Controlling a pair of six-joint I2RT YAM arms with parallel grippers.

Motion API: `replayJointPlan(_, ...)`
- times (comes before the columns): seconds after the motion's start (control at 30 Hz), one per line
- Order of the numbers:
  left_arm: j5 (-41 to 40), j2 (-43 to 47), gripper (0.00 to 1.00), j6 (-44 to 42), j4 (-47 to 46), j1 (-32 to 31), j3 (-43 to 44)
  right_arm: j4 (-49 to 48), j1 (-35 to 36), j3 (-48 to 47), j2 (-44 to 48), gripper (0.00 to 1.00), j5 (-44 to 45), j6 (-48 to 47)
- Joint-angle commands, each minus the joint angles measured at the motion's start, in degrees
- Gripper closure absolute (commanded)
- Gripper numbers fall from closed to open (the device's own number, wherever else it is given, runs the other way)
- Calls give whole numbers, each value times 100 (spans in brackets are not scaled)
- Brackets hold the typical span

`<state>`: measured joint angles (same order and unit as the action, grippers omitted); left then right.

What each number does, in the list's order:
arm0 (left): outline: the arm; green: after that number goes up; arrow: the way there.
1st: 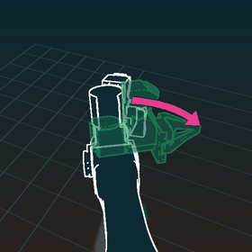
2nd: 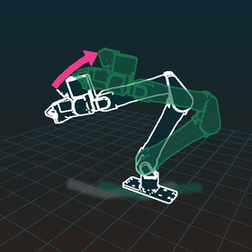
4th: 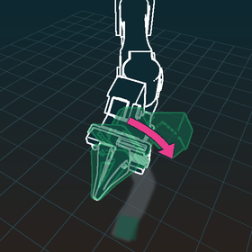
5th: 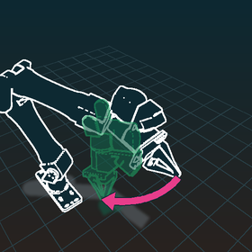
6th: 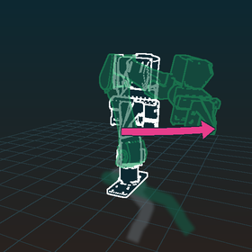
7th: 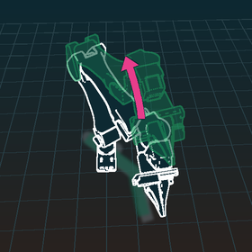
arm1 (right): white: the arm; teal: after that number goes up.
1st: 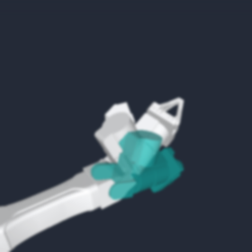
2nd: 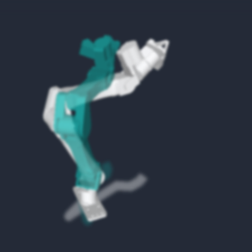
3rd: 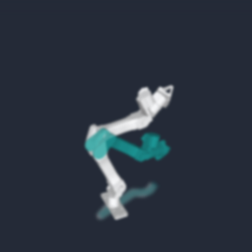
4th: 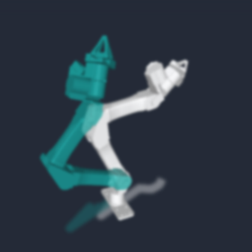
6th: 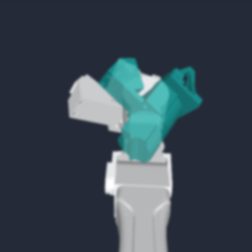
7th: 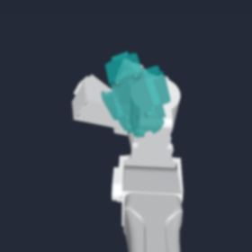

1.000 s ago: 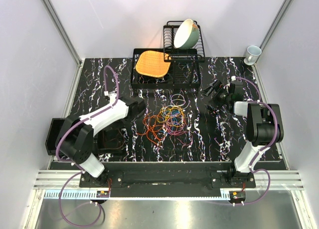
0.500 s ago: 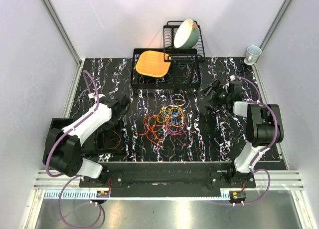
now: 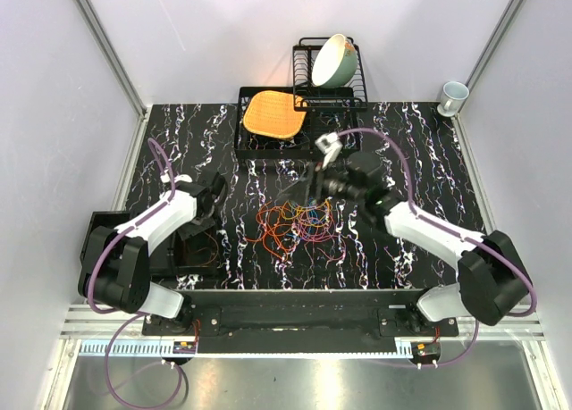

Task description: Untangle the cables

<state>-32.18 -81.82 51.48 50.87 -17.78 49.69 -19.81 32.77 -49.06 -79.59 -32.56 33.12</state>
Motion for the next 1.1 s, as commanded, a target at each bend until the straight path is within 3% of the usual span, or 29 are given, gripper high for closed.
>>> replayJointPlan(0.0,265,184,48,-182,-236,55,225,-259,826,-165,-239,27,118,-245)
replayJointPlan(0.13,257,237,48,-253,-165,108,348,-707,1309,-367,-908,36,-57,36)
replayJointPlan(0.27,221,316,48,-262,-86,152,383,-919,1819,-666,-1610,37,12,185)
replayJointPlan(0.53,265,413,48,-332,-33,170,401,-1402,2040,-1211,-2517,37,-225,432)
replayJointPlan(1.07,432,500,48,-464,54,170,489,-1332,2365,-2362,-3633,39,-497,361)
